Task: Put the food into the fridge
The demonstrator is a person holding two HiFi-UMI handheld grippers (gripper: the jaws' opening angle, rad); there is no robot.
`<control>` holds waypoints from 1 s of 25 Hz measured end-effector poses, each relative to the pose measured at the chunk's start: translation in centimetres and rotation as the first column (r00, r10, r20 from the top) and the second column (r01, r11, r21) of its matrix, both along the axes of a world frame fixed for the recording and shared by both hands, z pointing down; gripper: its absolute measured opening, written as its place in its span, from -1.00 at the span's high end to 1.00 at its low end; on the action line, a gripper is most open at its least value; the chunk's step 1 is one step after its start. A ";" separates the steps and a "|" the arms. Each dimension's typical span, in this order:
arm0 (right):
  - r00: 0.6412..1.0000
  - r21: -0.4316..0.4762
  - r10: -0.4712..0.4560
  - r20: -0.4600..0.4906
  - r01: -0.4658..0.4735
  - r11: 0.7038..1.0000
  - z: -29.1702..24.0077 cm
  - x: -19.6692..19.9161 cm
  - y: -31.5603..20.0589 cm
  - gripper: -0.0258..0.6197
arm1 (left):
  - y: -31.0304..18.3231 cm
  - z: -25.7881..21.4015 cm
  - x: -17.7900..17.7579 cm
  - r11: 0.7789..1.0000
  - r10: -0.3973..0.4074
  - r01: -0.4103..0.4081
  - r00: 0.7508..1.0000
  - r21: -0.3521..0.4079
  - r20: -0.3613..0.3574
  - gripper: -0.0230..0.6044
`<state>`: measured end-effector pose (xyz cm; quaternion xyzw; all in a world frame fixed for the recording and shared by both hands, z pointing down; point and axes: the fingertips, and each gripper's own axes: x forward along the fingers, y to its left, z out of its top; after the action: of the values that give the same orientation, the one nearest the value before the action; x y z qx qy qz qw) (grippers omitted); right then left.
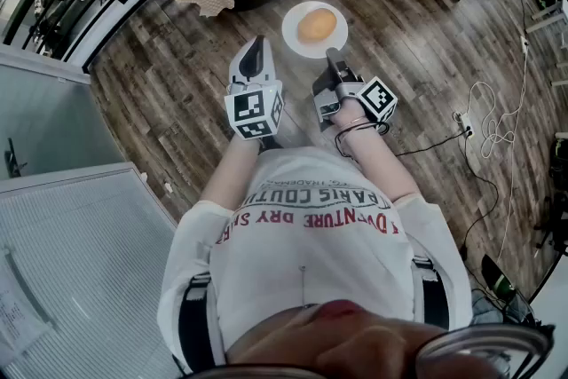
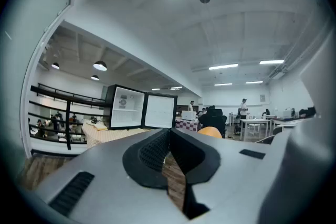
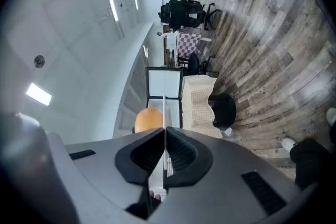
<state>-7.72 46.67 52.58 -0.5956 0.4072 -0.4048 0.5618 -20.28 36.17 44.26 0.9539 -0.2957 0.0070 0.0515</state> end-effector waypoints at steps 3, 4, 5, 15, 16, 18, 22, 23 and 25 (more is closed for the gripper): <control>1.000 -0.013 -0.005 0.001 0.005 1.000 0.2 0.1 0.1 0.82 | 0.1 -0.1 0.3 1.000 -0.001 0.001 1.000 0.030 0.012 0.84; 1.000 -0.011 -0.007 0.000 0.007 1.000 0.2 0.1 0.1 0.82 | 0.1 -0.1 0.4 0.999 0.000 -0.001 1.000 0.033 0.013 0.84; 1.000 -0.007 -0.009 -0.002 0.009 1.000 0.1 0.3 0.0 0.82 | 0.1 -0.1 0.6 0.999 0.002 -0.003 1.000 0.034 0.014 0.84; 0.999 -0.030 -0.004 0.037 0.005 1.000 0.7 1.3 1.3 0.83 | 0.7 0.4 2.0 1.000 0.021 -0.021 1.000 0.002 0.024 0.84; 0.999 -0.033 -0.003 0.040 0.004 0.999 0.8 1.5 1.3 0.83 | 0.7 0.5 2.1 1.000 0.022 -0.021 0.999 -0.007 0.025 0.84; 0.999 -0.023 0.002 0.050 -0.001 1.000 0.8 2.0 1.2 0.83 | 0.6 0.9 2.4 0.999 0.024 -0.023 0.999 -0.027 0.030 0.84; 0.998 -0.008 0.004 0.067 -0.003 1.000 0.9 3.1 -0.3 0.83 | -0.9 1.8 3.4 0.999 0.028 -0.026 0.998 -0.045 0.053 0.84; 0.998 -0.011 0.003 0.070 -0.002 1.000 1.1 3.4 -0.8 0.83 | -1.5 2.0 3.8 0.998 0.029 -0.026 0.998 -0.049 0.055 0.84; 0.997 -0.017 0.004 0.079 -0.002 1.000 1.4 4.2 -2.2 0.83 | -3.0 2.4 4.9 0.998 0.030 -0.027 0.998 -0.058 0.056 0.84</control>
<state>-3.49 44.48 53.99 -0.5844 0.3805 -0.4304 0.5731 -15.43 33.20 46.62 0.9555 -0.2832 0.0432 0.0705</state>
